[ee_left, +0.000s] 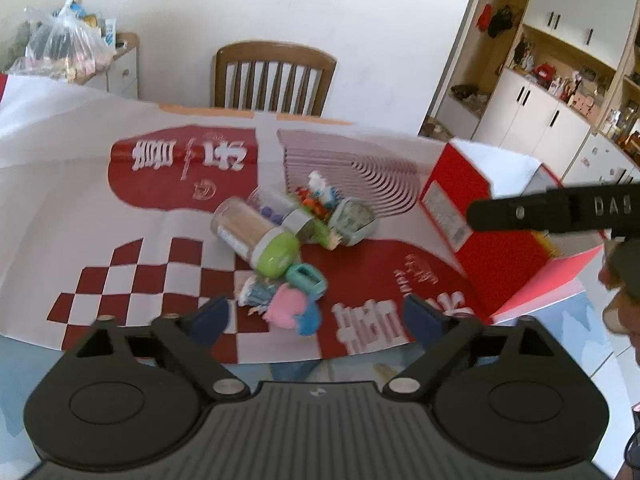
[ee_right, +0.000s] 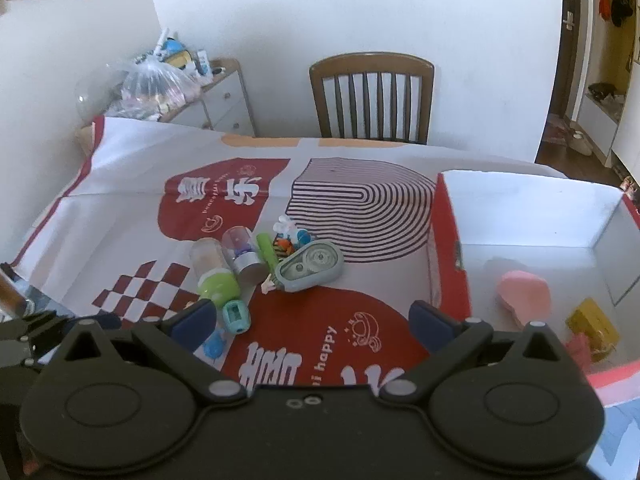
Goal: Organize rigid objects
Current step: 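Grasp the blue correction tape with the right tool while the left tool grasps the pink figurine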
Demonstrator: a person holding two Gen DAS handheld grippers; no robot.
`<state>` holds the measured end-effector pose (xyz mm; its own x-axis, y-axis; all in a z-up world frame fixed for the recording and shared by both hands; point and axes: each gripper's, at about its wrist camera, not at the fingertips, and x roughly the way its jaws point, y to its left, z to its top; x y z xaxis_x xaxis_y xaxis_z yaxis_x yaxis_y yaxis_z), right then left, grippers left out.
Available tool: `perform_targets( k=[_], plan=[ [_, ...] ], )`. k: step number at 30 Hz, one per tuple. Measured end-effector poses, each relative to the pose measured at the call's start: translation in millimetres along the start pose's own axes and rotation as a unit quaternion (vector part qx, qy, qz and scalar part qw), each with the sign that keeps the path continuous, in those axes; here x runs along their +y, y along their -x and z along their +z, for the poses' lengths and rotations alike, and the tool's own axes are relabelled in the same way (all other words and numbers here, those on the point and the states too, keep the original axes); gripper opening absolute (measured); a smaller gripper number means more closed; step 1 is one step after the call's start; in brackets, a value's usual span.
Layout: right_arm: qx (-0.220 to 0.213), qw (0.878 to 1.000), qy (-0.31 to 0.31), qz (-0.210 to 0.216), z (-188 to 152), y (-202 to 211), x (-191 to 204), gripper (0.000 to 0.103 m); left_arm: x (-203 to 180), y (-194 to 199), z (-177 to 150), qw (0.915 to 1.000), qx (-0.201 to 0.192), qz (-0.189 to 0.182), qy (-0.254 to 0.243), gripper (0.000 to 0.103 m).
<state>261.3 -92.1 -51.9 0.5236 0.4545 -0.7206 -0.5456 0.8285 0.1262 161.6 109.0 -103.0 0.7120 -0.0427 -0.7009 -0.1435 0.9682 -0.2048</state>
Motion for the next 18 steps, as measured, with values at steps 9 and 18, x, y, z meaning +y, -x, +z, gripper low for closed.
perform_targets(
  k=[9, 18],
  plan=[
    [0.025, 0.999, -0.008, -0.031, 13.9, -51.7, 9.4, 0.103, 25.2, -31.3, -1.6, 0.9998, -0.006, 0.011, 0.015, 0.103],
    [0.053, 0.996, -0.033, -0.069, 27.0, -102.3, 12.8, 0.103, 27.7, -54.3, 0.3, 0.9999, -0.005, -0.005, -0.008, 0.103]
  ],
)
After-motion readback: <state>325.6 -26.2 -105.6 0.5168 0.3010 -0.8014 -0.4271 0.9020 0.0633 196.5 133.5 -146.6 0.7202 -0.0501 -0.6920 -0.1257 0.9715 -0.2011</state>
